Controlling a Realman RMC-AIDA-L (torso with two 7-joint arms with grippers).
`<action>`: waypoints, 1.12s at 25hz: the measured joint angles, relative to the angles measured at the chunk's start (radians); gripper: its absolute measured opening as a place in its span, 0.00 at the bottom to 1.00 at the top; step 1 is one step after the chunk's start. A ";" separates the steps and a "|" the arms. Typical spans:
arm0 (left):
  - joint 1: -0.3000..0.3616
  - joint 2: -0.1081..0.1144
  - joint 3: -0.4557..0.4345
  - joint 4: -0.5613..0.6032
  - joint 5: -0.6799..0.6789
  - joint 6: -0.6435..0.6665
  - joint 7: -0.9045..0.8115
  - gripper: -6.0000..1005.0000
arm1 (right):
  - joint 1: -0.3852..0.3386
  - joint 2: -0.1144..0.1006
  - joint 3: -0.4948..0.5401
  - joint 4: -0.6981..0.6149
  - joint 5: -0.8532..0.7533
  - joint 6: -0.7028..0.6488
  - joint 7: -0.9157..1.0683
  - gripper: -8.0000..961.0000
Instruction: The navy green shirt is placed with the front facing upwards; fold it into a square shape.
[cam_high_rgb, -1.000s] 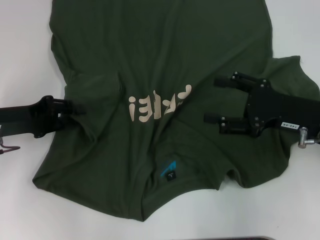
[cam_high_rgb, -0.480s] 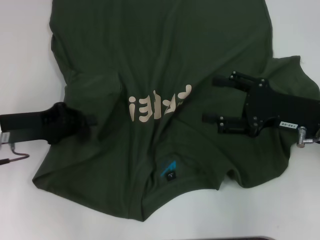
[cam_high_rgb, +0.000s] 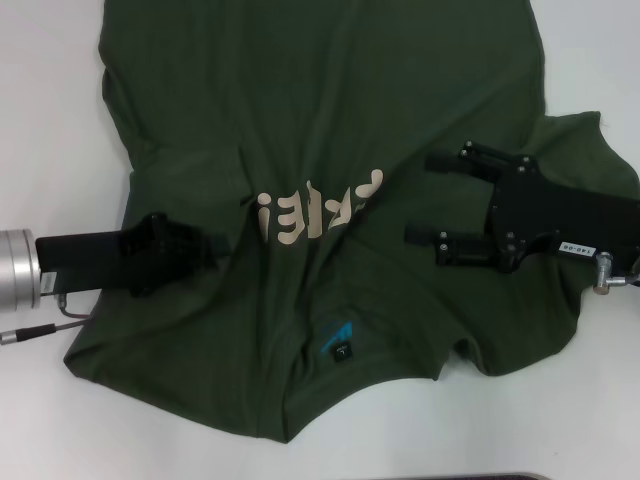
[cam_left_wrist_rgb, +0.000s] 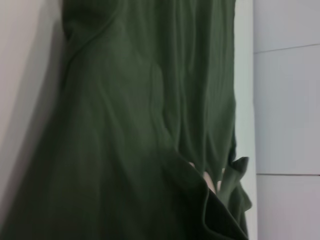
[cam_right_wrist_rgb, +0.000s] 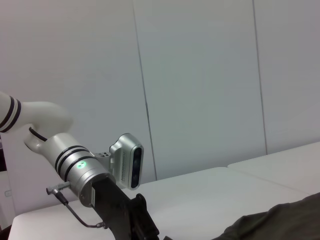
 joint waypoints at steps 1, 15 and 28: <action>0.000 -0.001 0.003 0.001 0.002 -0.002 0.006 0.01 | 0.000 0.000 0.000 0.000 0.000 0.000 -0.001 0.91; 0.001 0.001 0.013 -0.068 -0.001 0.071 0.040 0.50 | 0.000 0.000 0.000 0.000 0.003 0.007 0.006 0.91; 0.083 0.037 -0.152 -0.099 -0.080 0.185 0.374 0.72 | 0.010 -0.008 -0.001 -0.105 0.045 0.073 0.550 0.91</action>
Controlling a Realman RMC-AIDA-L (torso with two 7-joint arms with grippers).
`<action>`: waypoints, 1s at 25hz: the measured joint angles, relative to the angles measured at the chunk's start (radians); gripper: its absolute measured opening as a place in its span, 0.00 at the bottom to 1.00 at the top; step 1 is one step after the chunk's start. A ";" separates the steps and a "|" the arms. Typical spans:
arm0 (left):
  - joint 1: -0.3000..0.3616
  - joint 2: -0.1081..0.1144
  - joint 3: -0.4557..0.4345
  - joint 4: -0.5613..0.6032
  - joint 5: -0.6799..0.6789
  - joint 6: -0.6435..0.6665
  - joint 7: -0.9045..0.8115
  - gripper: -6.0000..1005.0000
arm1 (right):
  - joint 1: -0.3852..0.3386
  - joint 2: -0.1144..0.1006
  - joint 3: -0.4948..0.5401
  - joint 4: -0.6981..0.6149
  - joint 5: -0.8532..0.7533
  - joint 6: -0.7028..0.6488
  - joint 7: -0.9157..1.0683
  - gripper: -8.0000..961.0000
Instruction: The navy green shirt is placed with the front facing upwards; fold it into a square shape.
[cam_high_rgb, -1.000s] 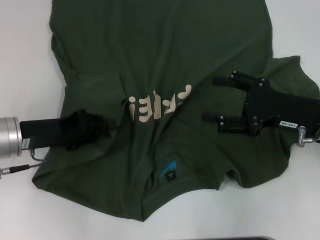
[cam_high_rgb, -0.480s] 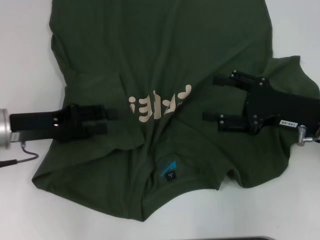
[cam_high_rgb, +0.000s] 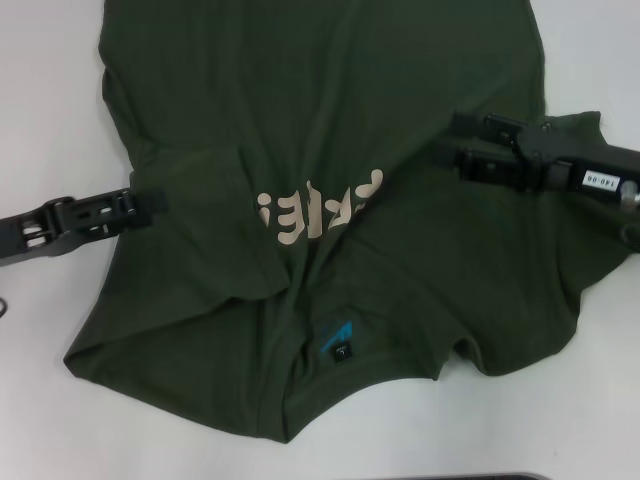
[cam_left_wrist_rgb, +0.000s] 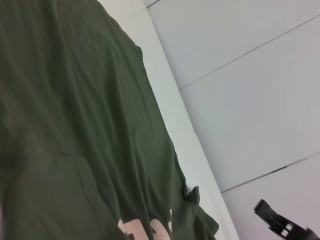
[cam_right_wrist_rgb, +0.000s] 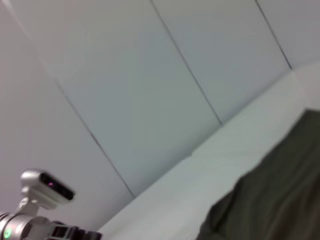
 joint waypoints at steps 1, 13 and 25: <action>0.008 0.008 -0.002 0.003 0.000 0.015 0.005 0.72 | 0.001 0.000 -0.008 -0.026 -0.009 0.006 0.058 0.91; 0.067 0.018 -0.004 0.004 -0.003 0.049 0.077 0.71 | -0.011 -0.172 0.022 -0.141 -0.094 -0.140 0.603 0.91; 0.055 0.012 -0.015 0.004 -0.005 0.038 0.069 0.71 | -0.004 -0.349 0.166 -0.144 -0.455 -0.133 0.854 0.91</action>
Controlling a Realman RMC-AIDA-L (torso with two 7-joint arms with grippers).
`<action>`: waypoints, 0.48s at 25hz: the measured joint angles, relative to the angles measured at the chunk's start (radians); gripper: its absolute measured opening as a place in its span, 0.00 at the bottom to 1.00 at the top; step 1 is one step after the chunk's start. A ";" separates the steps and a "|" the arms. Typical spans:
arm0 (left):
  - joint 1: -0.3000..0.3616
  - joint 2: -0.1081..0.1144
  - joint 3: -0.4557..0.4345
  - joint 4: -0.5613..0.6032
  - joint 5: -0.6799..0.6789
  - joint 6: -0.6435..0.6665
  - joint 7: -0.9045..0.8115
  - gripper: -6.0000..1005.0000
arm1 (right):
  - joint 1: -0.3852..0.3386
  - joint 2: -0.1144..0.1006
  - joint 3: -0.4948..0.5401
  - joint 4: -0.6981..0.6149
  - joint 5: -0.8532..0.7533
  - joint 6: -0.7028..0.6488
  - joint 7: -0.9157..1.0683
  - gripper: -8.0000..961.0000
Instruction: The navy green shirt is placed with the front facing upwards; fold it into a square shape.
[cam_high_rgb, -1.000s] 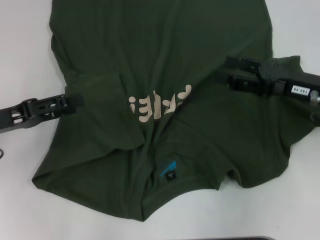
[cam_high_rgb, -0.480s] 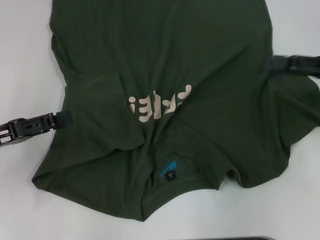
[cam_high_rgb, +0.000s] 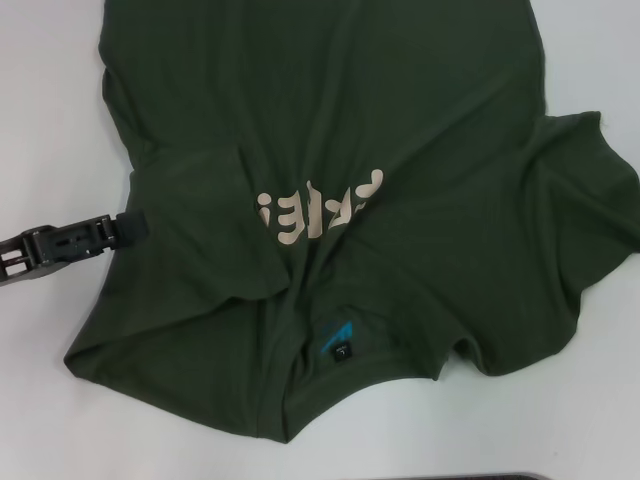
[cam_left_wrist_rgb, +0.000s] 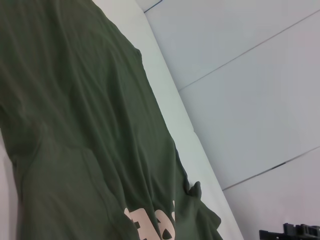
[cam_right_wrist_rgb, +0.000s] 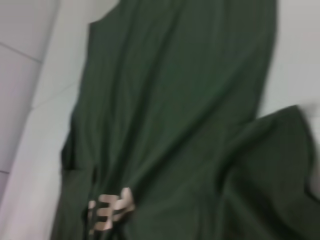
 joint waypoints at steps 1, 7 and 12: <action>-0.001 0.000 0.000 0.000 0.000 -0.001 -0.002 0.71 | 0.003 0.000 0.004 0.000 -0.017 0.010 0.006 0.91; -0.005 -0.002 -0.001 0.000 -0.001 -0.001 -0.007 0.71 | 0.017 0.004 0.009 0.002 -0.056 0.067 0.041 0.91; -0.006 -0.003 -0.008 0.000 -0.001 -0.001 -0.009 0.71 | 0.023 0.038 -0.004 0.011 -0.059 0.167 0.046 0.91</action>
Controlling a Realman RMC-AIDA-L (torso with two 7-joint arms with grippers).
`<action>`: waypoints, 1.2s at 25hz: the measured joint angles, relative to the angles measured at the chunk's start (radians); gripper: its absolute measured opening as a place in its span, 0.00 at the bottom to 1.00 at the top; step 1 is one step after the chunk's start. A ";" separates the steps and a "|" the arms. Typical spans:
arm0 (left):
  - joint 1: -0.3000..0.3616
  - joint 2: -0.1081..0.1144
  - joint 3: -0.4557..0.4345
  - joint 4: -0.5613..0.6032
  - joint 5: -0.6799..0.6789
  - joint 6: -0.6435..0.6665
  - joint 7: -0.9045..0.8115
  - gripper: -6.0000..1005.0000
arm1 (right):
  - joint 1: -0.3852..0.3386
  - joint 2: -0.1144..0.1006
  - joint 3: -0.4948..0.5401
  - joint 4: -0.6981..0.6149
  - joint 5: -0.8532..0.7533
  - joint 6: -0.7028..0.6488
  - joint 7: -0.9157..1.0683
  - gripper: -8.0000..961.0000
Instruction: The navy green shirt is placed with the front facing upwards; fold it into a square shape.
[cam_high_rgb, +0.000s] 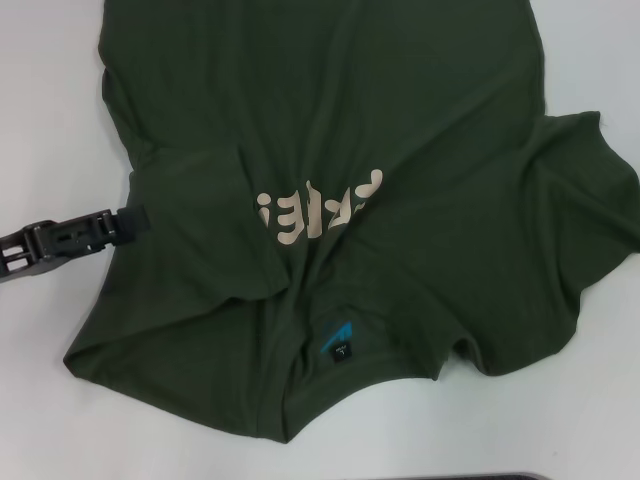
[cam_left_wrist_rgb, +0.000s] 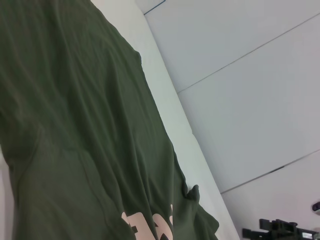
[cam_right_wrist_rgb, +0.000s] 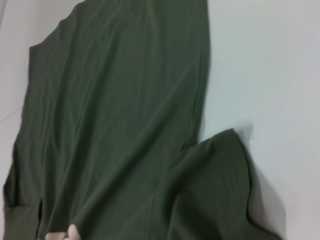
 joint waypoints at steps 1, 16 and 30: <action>0.000 0.000 -0.005 0.000 0.000 0.000 0.000 0.71 | 0.000 0.000 0.000 0.000 0.000 0.000 0.000 0.91; 0.002 -0.001 -0.018 0.001 0.000 0.000 -0.015 0.65 | 0.088 0.052 -0.044 0.005 -0.086 0.103 0.008 0.91; 0.000 -0.002 -0.018 0.002 0.000 -0.001 -0.034 0.65 | 0.151 0.054 -0.091 0.002 -0.212 0.130 -0.005 0.90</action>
